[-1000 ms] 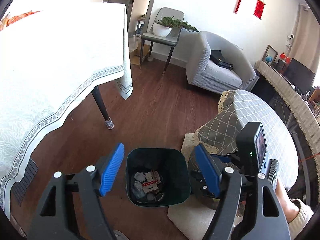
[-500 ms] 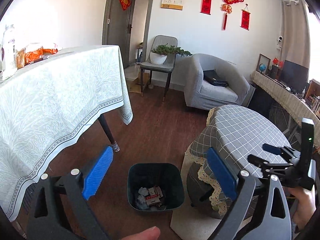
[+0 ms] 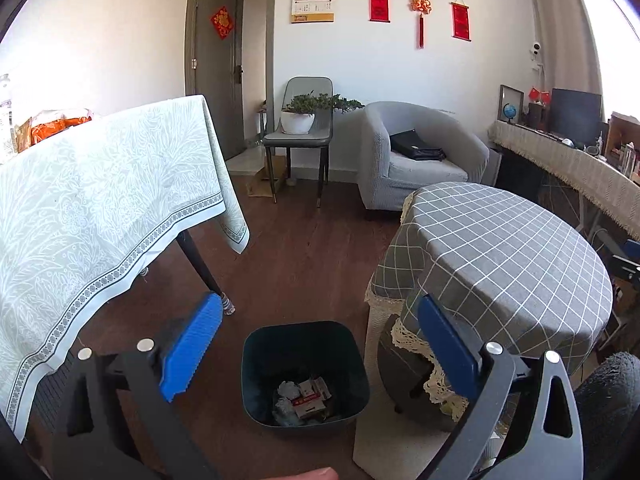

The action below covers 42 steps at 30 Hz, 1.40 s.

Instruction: Collect trash

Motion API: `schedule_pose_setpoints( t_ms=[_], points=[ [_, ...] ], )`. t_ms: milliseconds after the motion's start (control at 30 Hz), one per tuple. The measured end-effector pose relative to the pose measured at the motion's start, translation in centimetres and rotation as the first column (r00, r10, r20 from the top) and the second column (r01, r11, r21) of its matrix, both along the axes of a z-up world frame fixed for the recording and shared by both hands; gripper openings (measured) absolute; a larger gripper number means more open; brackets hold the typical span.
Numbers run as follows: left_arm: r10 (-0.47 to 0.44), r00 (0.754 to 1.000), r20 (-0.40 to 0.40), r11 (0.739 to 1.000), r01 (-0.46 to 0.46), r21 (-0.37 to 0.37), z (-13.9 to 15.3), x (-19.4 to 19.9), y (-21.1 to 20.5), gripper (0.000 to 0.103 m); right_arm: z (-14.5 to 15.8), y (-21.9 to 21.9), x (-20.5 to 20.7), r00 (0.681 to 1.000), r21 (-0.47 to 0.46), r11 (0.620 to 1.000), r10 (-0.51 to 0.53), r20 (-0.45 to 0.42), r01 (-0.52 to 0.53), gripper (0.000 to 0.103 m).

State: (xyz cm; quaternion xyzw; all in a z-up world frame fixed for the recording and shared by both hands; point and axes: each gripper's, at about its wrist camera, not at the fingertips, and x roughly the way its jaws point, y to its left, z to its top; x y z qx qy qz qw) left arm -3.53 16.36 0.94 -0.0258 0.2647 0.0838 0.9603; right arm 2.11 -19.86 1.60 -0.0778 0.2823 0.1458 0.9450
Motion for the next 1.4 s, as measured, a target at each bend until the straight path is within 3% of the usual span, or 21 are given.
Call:
schedule_pose_setpoints(
  t_ms=[133, 267, 433, 600, 1400],
  points=[
    [-0.006, 1.000, -0.013, 1.000, 0.006, 0.025, -1.8, 1.0, -1.5, 0.100, 0.0, -1.9, -0.9, 0.998, 0.001, 0.999, -0.041, 0.039, 0.041, 0.100],
    [-0.014, 0.999, -0.037, 1.000, 0.014, -0.007, -3.2, 1.5, -2.0, 0.100, -1.2, -3.3, -0.9, 0.999, -0.013, 0.999, -0.046, 0.029, 0.047, 0.100],
    [-0.020, 0.999, -0.031, 1.000, 0.019, -0.020, -3.2, 1.5, -2.2, 0.100, -1.7, -3.3, -1.5, 0.998, 0.042, 0.998, 0.055, 0.019, -0.055, 0.100],
    [-0.037, 0.999, -0.035, 0.999, 0.037, -0.011, -3.3, 1.5, -2.7, 0.100, -1.2, -3.9, -2.4, 0.995, 0.109, 0.990, 0.080, 0.053, -0.086, 0.100],
    [-0.005, 0.999, -0.050, 1.000, 0.005, -0.004, -3.4, 1.3, -2.3, 0.100, -1.2, -3.2, -2.6, 0.994, 0.105, 0.989, 0.095, 0.051, -0.100, 0.100]
  ],
)
